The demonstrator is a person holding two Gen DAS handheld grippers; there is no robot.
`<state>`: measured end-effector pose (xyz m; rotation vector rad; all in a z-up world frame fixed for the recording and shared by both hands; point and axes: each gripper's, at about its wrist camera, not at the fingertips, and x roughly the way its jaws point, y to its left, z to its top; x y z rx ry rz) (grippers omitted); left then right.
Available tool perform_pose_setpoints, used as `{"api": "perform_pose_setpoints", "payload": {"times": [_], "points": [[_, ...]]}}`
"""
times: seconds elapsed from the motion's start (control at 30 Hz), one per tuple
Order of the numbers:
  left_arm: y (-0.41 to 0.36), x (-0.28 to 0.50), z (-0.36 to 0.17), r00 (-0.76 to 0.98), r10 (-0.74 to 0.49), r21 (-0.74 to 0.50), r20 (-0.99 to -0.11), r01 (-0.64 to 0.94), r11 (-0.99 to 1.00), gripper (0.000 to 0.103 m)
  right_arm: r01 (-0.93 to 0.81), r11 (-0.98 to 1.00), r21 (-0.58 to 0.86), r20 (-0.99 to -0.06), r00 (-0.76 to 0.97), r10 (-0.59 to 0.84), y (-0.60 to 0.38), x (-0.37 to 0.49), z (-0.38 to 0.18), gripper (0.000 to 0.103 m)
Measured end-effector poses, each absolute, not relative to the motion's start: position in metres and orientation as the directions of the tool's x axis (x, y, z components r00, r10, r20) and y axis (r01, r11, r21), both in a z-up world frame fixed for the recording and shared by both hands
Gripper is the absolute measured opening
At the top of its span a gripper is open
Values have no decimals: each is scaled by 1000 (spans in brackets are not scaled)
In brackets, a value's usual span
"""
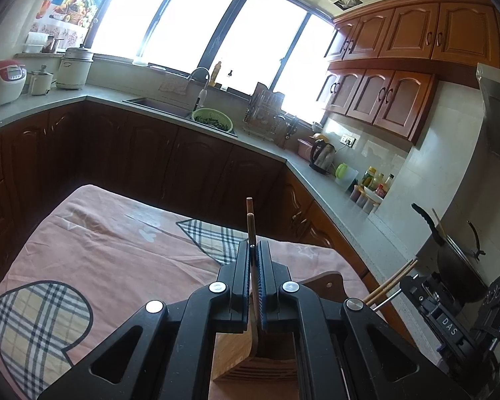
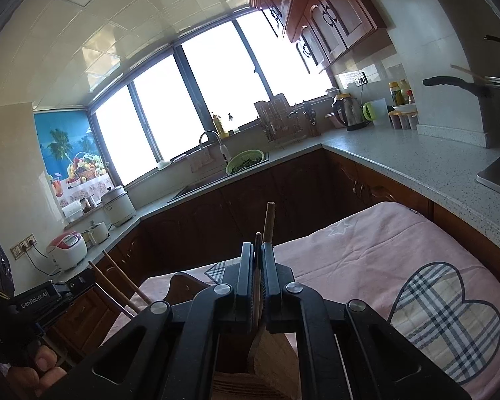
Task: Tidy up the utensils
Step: 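Lower the chopsticks into the holder and open both tools, then move both open tools back over the spoon and chopsticks on the cloth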
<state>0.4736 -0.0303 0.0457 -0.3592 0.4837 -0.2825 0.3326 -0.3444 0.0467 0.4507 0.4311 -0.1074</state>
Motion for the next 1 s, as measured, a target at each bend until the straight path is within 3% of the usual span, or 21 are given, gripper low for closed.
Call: {"api": "perform_pose_setpoints", "payload": {"times": [0.33,0.4,0.47,0.53,0.7,0.77,0.87,1.0], "points": [[-17,470,56,840,-354,-400,-411,183,898,3,192,891,412,-446,895,13,-346,335,50,10],[-13,469,56,836,-365,-405,-409,192,894,10,193,891,411,-446,895,11,-346,335,51,11],[-6,461,56,843,-361,-413,-400,185,892,31,193,890,414,-441,898,10,-347,333,53,19],[0,453,57,852,-351,-417,-388,178,891,37,189,884,427,-426,904,12,-350,327,56,58],[8,432,55,850,-351,-434,-392,166,886,50,187,876,445,-395,918,5,-352,312,65,67],[13,421,54,852,-334,-428,-402,148,892,71,181,868,462,-387,922,14,-354,305,67,75],[20,400,50,856,-311,-420,-414,124,899,79,175,868,465,-379,925,17,-351,292,70,84],[22,375,44,837,-293,-401,-462,97,911,80,167,871,463,-397,917,35,-344,274,66,89]]}}
